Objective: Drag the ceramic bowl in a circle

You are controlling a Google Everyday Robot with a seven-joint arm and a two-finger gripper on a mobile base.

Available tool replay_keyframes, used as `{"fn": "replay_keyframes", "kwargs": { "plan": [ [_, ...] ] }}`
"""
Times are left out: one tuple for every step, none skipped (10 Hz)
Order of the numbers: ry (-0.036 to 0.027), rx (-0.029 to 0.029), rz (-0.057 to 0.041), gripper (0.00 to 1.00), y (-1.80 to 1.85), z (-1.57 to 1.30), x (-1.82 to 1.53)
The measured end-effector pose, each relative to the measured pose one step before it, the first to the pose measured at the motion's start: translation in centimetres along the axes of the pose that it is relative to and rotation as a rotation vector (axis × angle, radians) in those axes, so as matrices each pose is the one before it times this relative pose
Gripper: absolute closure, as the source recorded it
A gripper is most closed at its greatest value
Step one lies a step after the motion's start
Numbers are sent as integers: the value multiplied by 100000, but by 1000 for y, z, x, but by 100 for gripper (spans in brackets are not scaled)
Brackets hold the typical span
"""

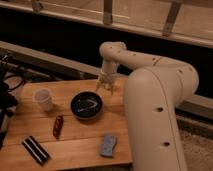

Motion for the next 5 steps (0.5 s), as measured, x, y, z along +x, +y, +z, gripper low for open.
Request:
{"fn": "replay_keyframes", "kwargs": {
  "plan": [
    [2209,-1247,2047,40,-583,1314,-38],
    [2821,-710,923,40,-182,1219,0],
    [3492,85,82,40,-24,1136,25],
    [3147,289,-272,40,199,955,-20],
    [3198,591,-47,40,91,1015,-91]
  ]
}}
